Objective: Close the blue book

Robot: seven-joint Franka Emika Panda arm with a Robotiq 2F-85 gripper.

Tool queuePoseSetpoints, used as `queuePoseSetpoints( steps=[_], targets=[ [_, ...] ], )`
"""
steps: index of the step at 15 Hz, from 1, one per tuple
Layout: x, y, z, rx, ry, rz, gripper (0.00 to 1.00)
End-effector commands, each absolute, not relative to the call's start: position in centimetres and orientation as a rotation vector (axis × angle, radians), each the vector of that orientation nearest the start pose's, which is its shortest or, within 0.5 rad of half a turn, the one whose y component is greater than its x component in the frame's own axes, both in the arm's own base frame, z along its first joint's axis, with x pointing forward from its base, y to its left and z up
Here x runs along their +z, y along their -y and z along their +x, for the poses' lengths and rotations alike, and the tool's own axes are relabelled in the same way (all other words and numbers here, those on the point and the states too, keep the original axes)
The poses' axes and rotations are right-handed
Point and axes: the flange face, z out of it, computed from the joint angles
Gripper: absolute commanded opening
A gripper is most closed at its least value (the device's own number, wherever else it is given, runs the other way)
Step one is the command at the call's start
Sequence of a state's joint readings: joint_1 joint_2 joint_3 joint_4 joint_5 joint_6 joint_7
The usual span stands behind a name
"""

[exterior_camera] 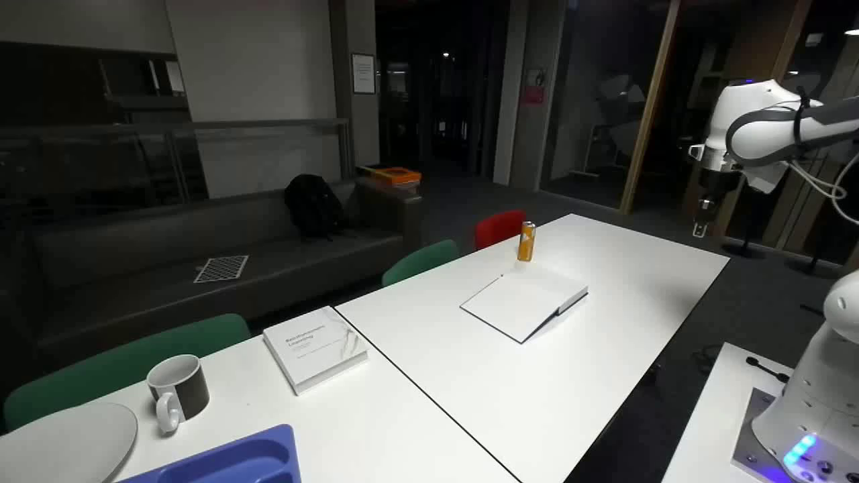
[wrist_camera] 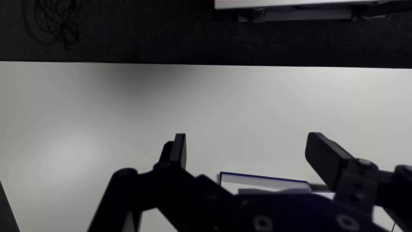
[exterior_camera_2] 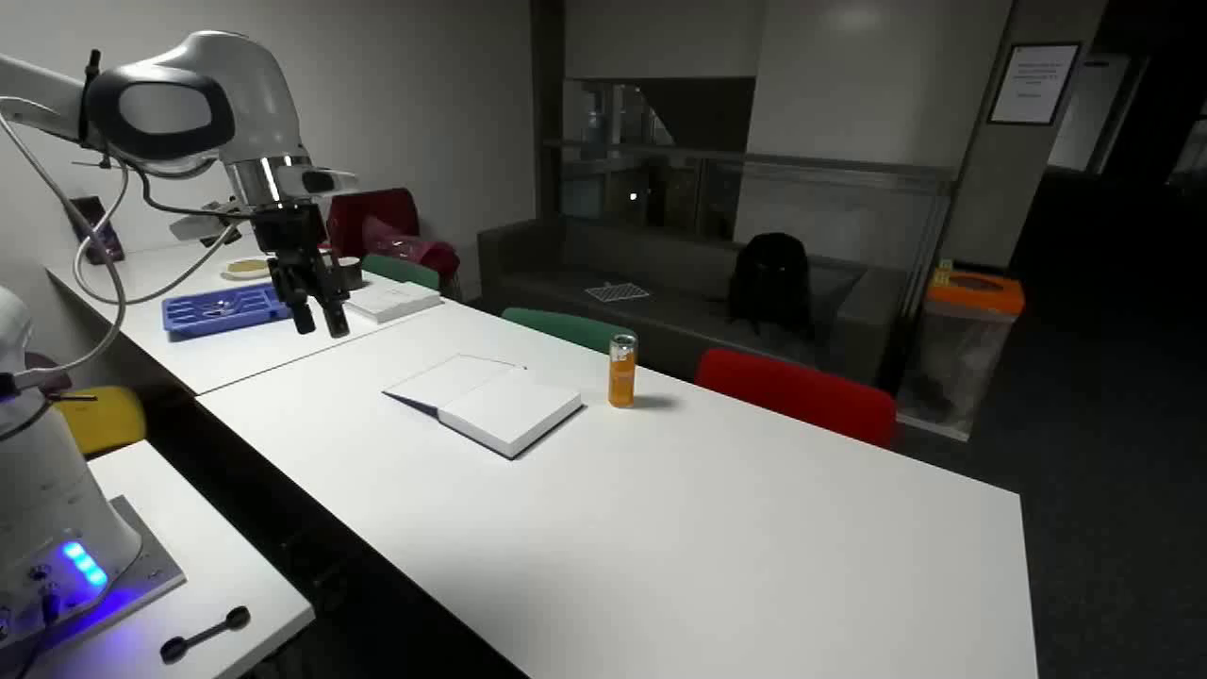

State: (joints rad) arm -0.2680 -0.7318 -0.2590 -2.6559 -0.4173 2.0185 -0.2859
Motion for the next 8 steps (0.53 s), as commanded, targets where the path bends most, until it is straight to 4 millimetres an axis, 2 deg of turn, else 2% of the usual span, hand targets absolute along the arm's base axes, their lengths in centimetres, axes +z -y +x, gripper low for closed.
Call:
queuePoseSetpoints(
  steps=[1,4,8],
  targets=[
    [46.3,19.4,28.4,-0.009,-0.030,-3.371,1.00],
    [45.6,18.2,29.3,-0.002,0.031,-3.371,1.00],
    [43.3,14.0,31.8,-0.015,0.271,-3.351,1.00]
  ],
)
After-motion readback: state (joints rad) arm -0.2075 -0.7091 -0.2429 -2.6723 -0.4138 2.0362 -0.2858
